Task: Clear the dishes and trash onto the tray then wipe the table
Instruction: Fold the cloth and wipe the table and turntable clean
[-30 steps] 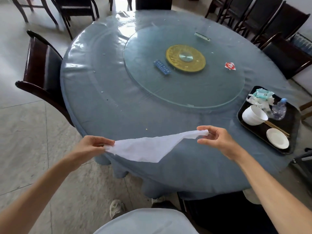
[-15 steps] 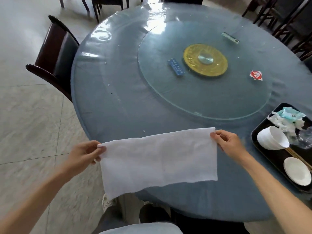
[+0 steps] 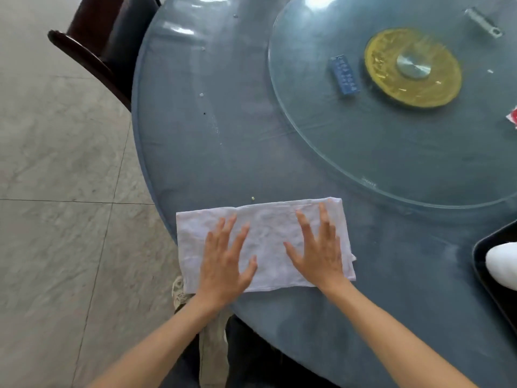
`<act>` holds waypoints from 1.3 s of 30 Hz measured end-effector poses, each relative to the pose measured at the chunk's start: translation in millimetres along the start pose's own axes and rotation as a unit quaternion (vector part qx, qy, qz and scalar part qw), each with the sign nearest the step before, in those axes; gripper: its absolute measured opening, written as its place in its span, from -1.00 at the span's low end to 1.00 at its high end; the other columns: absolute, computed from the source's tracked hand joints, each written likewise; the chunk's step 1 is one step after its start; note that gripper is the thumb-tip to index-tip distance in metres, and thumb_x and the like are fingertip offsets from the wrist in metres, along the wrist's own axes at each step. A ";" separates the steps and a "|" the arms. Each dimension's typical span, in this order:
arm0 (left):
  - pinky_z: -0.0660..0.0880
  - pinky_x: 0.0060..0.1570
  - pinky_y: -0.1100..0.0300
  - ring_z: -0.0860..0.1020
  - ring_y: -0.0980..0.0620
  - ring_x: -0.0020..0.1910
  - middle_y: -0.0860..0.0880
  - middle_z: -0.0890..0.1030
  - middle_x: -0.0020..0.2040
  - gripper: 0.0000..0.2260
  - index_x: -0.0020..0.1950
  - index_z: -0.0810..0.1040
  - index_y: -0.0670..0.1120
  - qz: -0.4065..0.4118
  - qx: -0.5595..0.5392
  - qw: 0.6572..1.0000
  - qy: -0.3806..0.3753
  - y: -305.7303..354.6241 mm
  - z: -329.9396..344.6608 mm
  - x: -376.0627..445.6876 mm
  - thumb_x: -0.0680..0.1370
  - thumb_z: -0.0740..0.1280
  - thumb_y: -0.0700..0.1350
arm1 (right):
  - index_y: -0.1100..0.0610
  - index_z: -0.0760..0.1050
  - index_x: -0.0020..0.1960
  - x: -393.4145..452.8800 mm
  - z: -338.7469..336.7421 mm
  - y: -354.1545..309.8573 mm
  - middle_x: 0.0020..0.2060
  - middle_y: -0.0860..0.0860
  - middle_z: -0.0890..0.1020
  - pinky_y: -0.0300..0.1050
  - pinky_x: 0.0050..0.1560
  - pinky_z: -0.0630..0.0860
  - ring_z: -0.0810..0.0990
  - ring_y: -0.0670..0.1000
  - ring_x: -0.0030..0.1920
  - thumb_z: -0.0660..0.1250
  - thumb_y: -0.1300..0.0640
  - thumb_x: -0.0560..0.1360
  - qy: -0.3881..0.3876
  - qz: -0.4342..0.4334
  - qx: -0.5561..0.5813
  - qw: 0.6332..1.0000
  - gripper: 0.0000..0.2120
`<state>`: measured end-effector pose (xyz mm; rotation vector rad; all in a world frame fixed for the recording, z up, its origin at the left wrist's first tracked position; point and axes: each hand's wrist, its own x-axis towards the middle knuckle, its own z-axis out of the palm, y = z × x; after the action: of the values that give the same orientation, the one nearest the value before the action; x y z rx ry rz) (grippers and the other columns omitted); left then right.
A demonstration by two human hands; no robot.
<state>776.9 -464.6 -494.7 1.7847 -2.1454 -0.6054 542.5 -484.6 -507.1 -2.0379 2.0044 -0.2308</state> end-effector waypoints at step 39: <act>-0.11 0.34 -0.62 -0.11 -0.34 0.63 -0.01 0.01 0.69 -0.27 0.56 0.09 0.44 -0.009 0.193 0.981 0.012 -165.2 -32.4 266.6 0.41 -0.05 0.63 | -0.55 -0.04 0.55 296.6 60.8 -78.0 0.70 0.10 -0.19 0.77 0.33 -0.18 -0.27 0.41 0.63 -0.04 -0.71 0.37 -0.055 -0.154 -0.096 0.982 -0.22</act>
<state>882.6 -754.4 -559.9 1.9865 -2.3548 -0.1734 643.6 -775.0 -564.0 -2.4221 1.6969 0.0178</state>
